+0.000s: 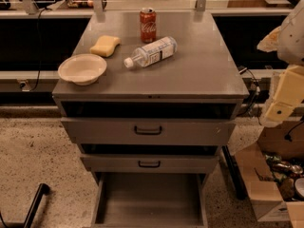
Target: Place blue plastic bottle into bottom drawer
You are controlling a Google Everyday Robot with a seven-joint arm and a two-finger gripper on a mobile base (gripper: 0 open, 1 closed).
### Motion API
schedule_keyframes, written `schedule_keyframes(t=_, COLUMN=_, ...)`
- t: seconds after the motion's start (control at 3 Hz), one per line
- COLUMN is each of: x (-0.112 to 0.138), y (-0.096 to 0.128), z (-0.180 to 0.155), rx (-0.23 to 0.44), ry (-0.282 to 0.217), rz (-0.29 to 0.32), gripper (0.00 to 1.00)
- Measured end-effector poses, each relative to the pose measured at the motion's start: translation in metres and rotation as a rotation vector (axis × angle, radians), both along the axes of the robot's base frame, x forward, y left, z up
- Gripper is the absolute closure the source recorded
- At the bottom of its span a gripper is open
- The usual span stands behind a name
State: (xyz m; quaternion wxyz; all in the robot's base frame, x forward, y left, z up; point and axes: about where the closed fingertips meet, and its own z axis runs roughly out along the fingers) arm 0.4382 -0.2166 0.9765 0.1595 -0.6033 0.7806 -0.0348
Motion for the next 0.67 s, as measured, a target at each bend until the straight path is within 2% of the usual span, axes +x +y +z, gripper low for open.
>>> schedule_keyframes(t=0.33, x=0.001, y=0.001, z=0.001, rx=0.0, ry=-0.004, rz=0.002, gripper=0.0)
schedule_keyframes(t=0.67, x=0.03, y=0.034, z=0.004, rx=-0.054, ry=-0.031, rz=0.142, gripper=0.0)
